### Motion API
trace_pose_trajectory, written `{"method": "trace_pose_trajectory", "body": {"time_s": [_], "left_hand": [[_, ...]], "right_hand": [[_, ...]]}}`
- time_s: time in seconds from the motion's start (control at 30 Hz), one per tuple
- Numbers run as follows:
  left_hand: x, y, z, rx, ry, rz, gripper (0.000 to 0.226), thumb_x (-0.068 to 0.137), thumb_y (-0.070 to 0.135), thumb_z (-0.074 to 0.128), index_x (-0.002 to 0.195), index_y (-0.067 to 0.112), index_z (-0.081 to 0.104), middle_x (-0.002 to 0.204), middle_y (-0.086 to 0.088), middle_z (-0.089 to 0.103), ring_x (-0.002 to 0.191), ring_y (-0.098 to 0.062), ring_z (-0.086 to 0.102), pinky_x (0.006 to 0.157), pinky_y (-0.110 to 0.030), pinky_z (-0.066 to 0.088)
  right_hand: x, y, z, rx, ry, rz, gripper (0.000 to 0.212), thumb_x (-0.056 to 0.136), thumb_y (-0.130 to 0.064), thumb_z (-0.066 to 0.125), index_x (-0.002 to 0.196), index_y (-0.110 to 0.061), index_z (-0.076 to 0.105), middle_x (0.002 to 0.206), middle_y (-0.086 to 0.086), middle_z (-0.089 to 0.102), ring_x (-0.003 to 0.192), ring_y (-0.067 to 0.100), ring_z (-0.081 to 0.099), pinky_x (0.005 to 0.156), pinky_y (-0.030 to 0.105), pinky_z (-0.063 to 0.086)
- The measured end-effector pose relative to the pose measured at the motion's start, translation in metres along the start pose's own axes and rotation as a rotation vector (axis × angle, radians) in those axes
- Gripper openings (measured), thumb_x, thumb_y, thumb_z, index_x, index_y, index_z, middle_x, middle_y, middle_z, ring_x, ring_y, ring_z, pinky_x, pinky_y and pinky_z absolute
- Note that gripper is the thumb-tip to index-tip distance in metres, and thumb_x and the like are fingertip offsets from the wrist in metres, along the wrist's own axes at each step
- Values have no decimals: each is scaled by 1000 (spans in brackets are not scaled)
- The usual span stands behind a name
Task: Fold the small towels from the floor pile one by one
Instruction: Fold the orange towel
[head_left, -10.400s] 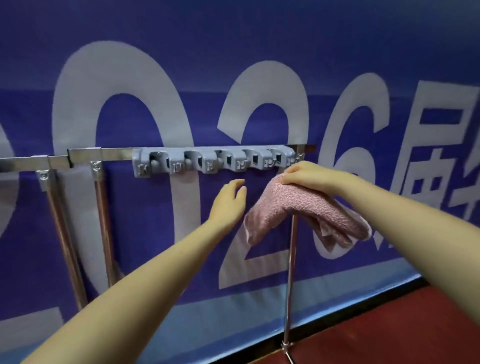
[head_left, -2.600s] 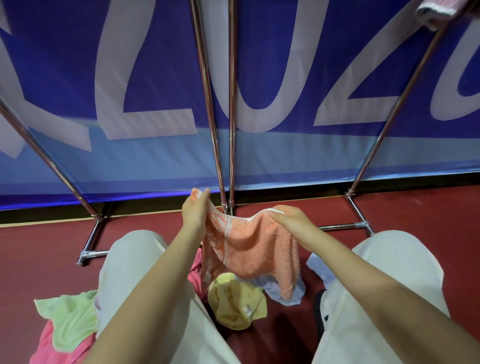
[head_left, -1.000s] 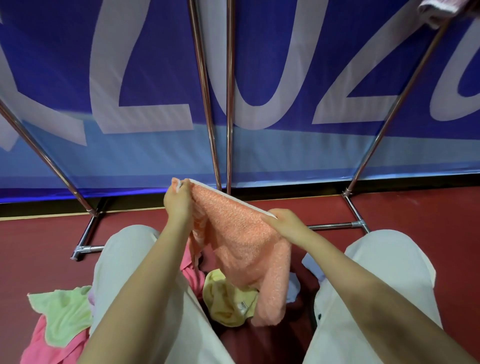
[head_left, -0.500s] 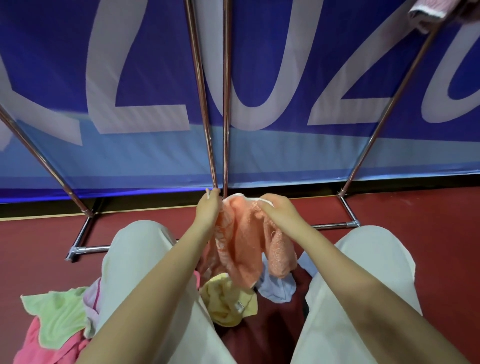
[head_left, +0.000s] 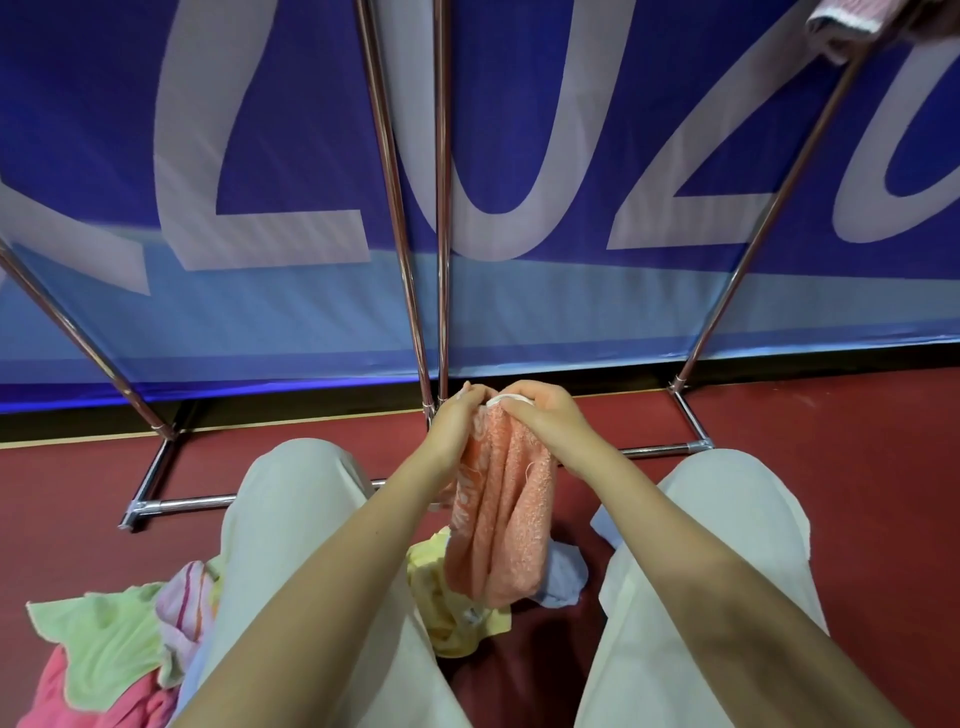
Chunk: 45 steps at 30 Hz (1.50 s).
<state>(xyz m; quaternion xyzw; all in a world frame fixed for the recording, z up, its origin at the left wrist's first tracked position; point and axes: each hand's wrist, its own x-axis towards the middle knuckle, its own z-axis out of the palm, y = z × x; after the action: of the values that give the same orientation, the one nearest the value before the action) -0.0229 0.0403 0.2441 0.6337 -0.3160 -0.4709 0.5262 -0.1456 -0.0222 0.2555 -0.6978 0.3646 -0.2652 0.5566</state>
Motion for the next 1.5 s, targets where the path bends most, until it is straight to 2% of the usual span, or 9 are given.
{"method": "trace_pose_trajectory", "body": {"time_s": [0.1, 0.2, 0.37, 0.57, 0.77, 0.97, 1.13, 1.3, 1.5], "left_hand": [[6, -4, -3, -3, -51, -68, 31, 88, 39, 50, 67, 35, 73, 142, -16, 47, 122, -29, 53, 108, -45, 37], [6, -7, -3, 24, -66, -85, 46, 77, 59, 60, 113, 32, 70, 152, -5, 39, 135, -22, 43, 115, -44, 32], [-1, -5, -7, 238, -2, 159, 17, 93, 28, 60, 82, 18, 68, 82, 5, 66, 80, -7, 57, 80, -25, 46], [13, 4, -25, 189, 329, 186, 21, 92, 20, 57, 73, 14, 60, 75, 2, 62, 71, -9, 53, 63, -13, 41], [15, 16, -63, -114, 600, 81, 34, 91, 25, 55, 117, 5, 66, 105, 1, 67, 100, -15, 59, 89, -27, 44], [19, 11, -93, -27, 653, -3, 37, 89, 33, 55, 114, 7, 65, 135, -8, 59, 121, -25, 57, 99, -37, 44], [17, 3, -90, 139, 590, 1, 31, 95, 27, 50, 67, 14, 49, 68, -2, 48, 71, -19, 43, 62, -31, 36], [9, -1, -86, 390, 657, 100, 41, 102, 29, 35, 84, 8, 64, 85, -8, 59, 84, -25, 50, 77, -34, 36], [4, 4, -68, 211, 578, -3, 48, 102, 35, 41, 92, -9, 59, 100, -23, 62, 98, -34, 56, 86, -35, 40]], "right_hand": [[2, -1, -3, -7, 60, 0, 14, 87, -6, 57, 87, -11, 71, 89, 0, 70, 84, 7, 62, 75, 13, 46], [5, 2, -8, 27, 168, 38, 12, 87, -4, 57, 89, -6, 69, 85, 0, 68, 79, 9, 61, 71, 14, 46], [3, 9, -10, -61, 129, 19, 9, 86, -13, 65, 78, -16, 65, 72, -5, 64, 69, 7, 57, 66, 23, 45], [-3, 18, -8, -276, -25, -4, 40, 94, -24, 58, 57, -20, 46, 57, -8, 39, 52, 2, 34, 51, 20, 28], [-9, 24, -25, -324, -46, 42, 35, 95, -25, 57, 61, -14, 54, 58, -9, 44, 51, 0, 38, 49, 15, 31], [-16, 31, -38, -370, -80, 143, 34, 94, -25, 58, 61, -19, 54, 56, -11, 46, 45, -4, 42, 49, 13, 34], [-19, 28, -47, -209, 64, 185, 35, 94, -23, 55, 61, -16, 47, 61, -3, 39, 59, 9, 35, 57, 26, 28], [-18, 17, -44, 27, 281, 168, 21, 97, -23, 51, 81, -9, 55, 71, 5, 41, 62, 10, 37, 49, 17, 31], [-12, 12, -29, -7, 298, 186, 34, 98, -18, 48, 64, -14, 52, 65, -1, 51, 61, 8, 47, 54, 18, 37]]}}
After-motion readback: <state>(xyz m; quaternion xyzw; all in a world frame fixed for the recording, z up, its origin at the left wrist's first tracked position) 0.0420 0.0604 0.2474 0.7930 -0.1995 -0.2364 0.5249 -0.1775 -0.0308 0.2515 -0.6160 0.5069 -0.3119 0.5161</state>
